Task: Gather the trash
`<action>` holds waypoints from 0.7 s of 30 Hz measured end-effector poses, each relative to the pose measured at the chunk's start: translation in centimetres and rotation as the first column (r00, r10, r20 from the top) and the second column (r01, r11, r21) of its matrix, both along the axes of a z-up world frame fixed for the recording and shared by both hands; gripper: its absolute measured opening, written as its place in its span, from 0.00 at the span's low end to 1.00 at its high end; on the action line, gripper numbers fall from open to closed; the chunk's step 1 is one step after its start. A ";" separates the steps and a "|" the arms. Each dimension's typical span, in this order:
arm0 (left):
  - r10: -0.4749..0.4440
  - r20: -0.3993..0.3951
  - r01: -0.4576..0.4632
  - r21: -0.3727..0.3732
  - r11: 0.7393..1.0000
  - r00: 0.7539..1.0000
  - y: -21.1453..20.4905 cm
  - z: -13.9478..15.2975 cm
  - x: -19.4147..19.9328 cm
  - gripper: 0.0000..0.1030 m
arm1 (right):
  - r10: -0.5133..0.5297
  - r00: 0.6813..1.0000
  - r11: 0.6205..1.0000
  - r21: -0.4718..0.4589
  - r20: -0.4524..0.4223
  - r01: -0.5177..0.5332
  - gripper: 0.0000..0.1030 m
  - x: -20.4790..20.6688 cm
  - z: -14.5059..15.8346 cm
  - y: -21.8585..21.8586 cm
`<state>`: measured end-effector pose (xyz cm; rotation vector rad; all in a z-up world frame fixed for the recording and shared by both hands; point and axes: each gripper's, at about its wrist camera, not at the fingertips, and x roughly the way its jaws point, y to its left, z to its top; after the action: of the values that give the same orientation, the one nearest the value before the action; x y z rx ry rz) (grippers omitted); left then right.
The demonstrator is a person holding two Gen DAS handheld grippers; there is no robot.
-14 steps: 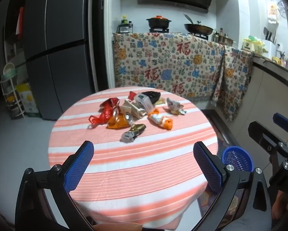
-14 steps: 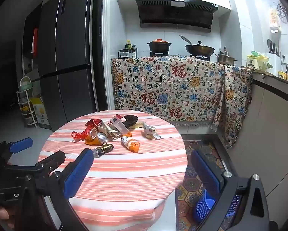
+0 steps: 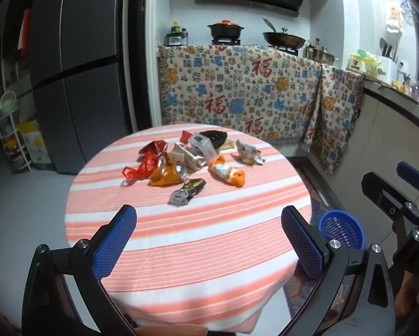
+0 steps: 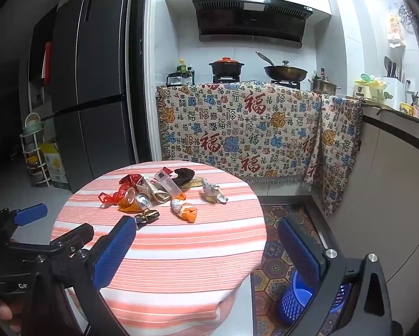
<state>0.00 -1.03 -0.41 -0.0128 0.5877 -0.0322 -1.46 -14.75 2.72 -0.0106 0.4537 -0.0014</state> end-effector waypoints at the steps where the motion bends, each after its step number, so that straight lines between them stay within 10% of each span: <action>1: -0.001 0.000 0.001 0.000 1.000 1.000 -0.1 0.0 0.0 1.00 | -0.001 1.000 1.000 0.002 -0.002 0.001 1.00 0.1 0.0 -0.1; 21: -0.007 0.002 0.007 -0.008 1.000 1.000 0.3 0.6 0.0 1.00 | -0.013 1.000 1.000 -0.001 0.006 0.013 1.00 -0.1 0.2 -0.3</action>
<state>0.04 -0.75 0.21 -0.0188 0.5860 -0.0418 -1.55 -15.06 2.95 -0.0085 0.4474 -0.0147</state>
